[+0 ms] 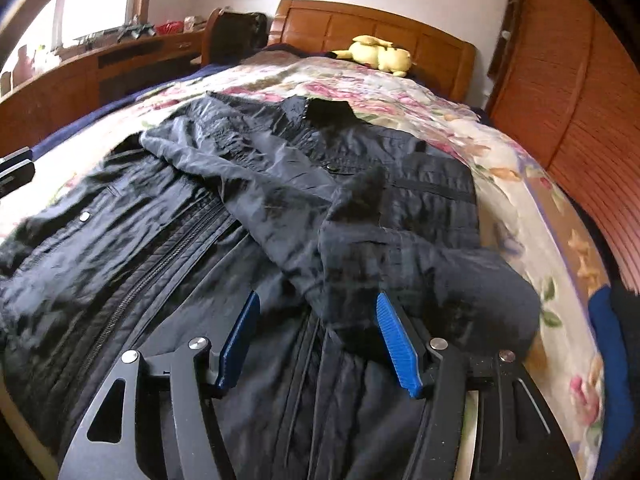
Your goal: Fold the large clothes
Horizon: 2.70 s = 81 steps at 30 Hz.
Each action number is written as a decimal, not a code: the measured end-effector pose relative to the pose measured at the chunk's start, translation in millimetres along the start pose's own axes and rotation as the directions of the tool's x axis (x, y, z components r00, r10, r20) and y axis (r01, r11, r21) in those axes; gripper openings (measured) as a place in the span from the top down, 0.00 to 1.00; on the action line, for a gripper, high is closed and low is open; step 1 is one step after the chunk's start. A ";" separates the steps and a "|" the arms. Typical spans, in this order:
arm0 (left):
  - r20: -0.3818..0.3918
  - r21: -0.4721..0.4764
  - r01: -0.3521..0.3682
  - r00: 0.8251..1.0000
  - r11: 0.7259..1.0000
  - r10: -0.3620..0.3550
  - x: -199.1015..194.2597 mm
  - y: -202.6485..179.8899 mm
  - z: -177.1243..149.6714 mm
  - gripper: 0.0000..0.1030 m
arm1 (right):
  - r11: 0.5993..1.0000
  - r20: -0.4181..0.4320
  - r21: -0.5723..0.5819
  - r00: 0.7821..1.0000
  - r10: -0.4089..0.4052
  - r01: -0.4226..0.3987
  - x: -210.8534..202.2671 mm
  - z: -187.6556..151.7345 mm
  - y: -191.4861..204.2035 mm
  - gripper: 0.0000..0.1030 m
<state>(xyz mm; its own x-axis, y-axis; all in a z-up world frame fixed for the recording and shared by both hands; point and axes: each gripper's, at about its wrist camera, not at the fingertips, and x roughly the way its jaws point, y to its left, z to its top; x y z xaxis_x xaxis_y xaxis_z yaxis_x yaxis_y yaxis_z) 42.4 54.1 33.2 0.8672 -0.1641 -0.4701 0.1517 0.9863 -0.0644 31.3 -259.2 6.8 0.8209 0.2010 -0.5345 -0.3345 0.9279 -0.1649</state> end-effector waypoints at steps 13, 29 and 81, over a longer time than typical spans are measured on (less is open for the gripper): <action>-0.008 0.021 0.013 1.000 1.000 -0.013 1.5 -8.0 -2.0 0.25 | 0.991 -0.003 0.120 0.998 -0.058 0.058 -1.4 -21.8 -41.1 0.31; -0.009 0.026 0.017 1.000 1.000 -0.017 1.3 -8.2 -5.6 0.25 | 0.989 -0.134 0.137 0.990 -0.044 0.063 83.9 -2.1 -76.0 0.36; 0.005 0.024 -0.028 1.000 0.999 0.028 -14.4 1.2 -14.2 0.25 | 0.999 -0.041 0.011 0.998 -0.046 0.047 39.6 11.7 32.9 0.48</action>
<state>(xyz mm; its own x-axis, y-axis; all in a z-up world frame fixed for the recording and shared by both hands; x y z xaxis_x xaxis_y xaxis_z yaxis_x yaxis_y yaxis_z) 23.4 57.9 27.4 0.8736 -0.1364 -0.4671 0.1384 0.9899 -0.0303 58.3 -217.1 -10.1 0.8158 0.1448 -0.5599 -0.2907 0.9396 -0.1807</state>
